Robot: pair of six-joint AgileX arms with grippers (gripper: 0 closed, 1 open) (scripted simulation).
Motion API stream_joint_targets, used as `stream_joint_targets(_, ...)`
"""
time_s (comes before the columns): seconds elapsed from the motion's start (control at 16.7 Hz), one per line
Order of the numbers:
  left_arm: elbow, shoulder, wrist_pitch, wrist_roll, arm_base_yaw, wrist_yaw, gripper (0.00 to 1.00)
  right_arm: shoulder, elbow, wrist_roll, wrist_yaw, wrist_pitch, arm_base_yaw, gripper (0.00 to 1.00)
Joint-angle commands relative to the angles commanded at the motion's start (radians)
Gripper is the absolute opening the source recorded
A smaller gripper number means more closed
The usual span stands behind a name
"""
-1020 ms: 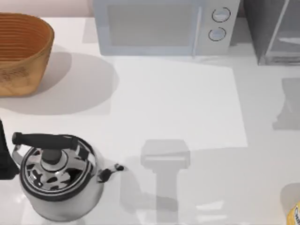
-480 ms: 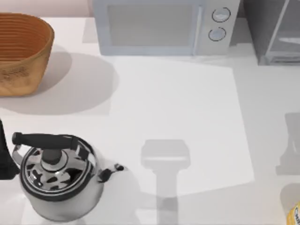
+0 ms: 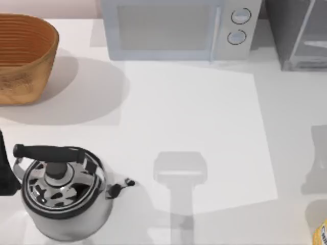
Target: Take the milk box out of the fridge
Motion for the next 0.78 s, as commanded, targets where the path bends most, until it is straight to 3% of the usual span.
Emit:
stream_joint_targets(0.3,0.0,0.0,0.0,0.0,0.0,0.0,1.0,0.156,0.018,0.002,-0.117,0.16,-0.026,0.0)
stream_joint_targets(0.78,0.0,0.0,0.0,0.0,0.0,0.0,1.0,0.844,0.037,0.023,-0.518,0.814,-0.113,0.0)
